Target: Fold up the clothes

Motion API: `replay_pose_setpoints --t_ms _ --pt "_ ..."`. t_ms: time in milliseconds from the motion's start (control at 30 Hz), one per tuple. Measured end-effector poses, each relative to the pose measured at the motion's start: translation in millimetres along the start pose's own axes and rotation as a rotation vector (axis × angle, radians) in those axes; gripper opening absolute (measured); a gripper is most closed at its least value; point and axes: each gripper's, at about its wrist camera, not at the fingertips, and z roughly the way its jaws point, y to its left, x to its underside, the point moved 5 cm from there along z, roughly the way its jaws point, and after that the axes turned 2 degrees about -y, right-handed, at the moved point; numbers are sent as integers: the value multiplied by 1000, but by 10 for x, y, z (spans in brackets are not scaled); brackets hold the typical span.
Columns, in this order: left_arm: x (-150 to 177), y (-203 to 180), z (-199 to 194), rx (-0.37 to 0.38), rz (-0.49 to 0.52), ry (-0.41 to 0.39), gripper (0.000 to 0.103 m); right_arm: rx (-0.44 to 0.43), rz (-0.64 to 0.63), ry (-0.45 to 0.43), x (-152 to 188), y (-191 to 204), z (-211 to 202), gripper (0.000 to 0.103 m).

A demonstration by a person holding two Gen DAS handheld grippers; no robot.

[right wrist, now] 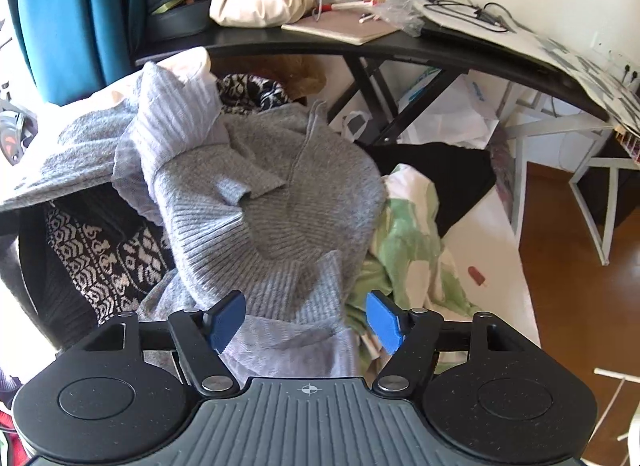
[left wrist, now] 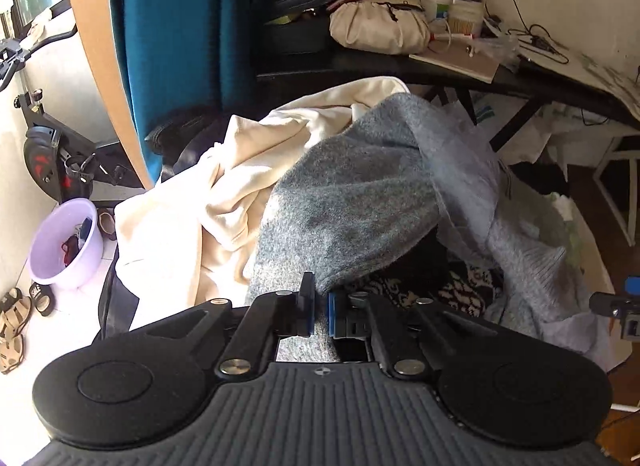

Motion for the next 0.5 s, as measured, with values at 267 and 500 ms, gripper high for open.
replay_pose_setpoints --t_ms 267,500 --pt "-150 -23 -380 -14 -102 -115 5 -135 24 -27 -209 47 93 66" --pt "-116 -86 -586 -92 -198 -133 5 -270 -35 71 -356 423 486 74"
